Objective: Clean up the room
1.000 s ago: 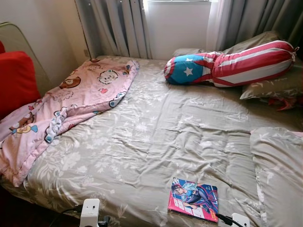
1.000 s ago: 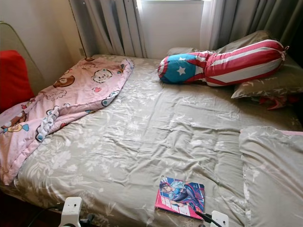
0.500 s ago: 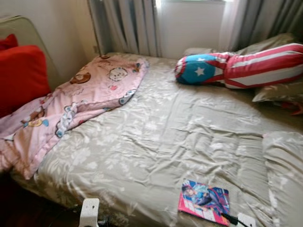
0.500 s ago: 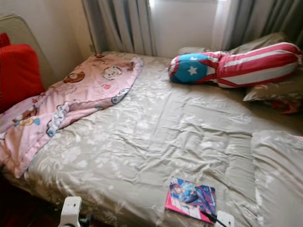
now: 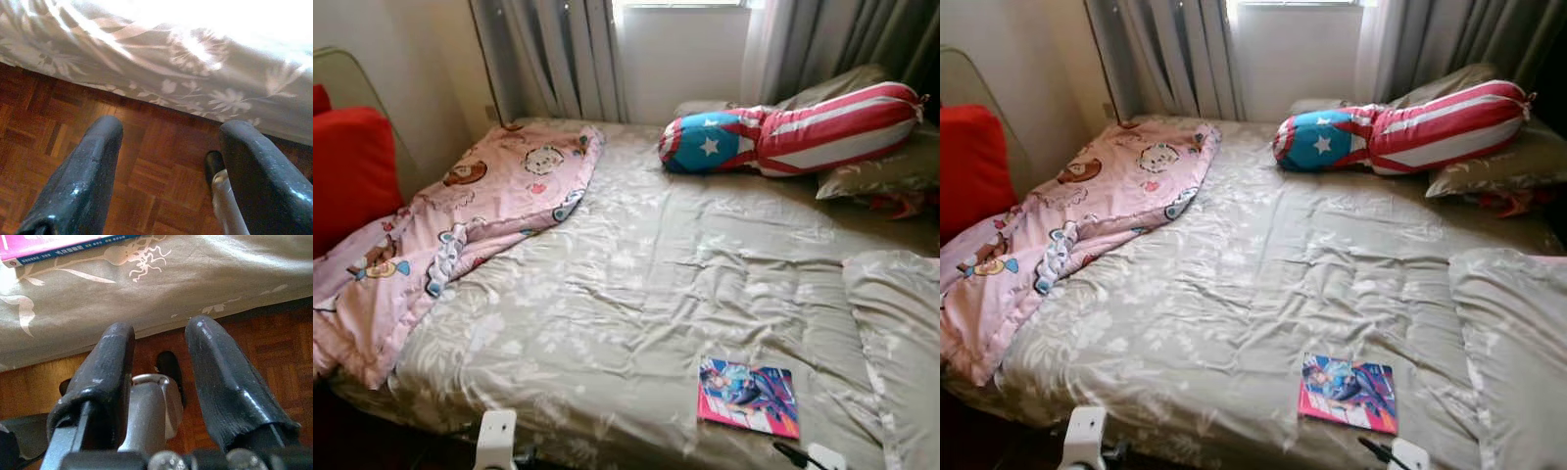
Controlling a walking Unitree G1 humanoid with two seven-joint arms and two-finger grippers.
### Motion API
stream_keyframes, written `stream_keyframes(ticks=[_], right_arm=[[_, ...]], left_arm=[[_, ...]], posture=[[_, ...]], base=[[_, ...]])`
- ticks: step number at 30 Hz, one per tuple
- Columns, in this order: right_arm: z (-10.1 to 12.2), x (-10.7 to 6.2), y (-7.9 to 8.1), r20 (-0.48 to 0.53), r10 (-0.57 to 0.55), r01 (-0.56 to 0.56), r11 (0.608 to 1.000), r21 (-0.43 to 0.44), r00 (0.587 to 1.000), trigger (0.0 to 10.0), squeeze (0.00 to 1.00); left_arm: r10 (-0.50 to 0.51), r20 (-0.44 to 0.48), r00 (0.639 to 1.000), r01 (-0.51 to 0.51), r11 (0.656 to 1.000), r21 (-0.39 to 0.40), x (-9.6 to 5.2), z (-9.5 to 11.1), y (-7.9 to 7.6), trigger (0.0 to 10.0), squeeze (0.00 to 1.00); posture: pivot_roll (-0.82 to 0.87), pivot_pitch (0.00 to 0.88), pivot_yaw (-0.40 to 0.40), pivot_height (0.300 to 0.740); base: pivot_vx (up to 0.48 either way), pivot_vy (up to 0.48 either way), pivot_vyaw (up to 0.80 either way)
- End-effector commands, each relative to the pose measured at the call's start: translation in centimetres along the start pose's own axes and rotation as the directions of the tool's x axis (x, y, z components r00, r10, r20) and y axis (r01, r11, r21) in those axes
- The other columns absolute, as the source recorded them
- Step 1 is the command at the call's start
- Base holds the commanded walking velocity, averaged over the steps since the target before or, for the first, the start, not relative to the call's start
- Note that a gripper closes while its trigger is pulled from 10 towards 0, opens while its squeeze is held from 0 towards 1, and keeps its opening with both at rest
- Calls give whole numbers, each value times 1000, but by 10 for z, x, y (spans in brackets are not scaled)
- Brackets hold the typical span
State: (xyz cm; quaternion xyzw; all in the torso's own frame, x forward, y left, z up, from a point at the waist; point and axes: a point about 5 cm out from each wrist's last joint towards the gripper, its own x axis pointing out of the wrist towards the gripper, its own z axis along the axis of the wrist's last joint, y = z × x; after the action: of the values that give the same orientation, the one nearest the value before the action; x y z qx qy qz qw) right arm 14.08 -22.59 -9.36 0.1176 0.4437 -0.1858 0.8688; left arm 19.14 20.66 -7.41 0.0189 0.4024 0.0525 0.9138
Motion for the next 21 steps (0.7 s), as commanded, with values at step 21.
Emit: stream_keyframes(ticks=[21], right_arm=[[1, 1, 10, 3, 28, -28, 1000, -4, 1000, 10000, 0]], left_arm=[[26, -22, 999, -26, 1000, 12, -2, -6, 8, 10000, 0]], posture=[[-49, 0, 37, 740]], base=[[0, 442, 0]])
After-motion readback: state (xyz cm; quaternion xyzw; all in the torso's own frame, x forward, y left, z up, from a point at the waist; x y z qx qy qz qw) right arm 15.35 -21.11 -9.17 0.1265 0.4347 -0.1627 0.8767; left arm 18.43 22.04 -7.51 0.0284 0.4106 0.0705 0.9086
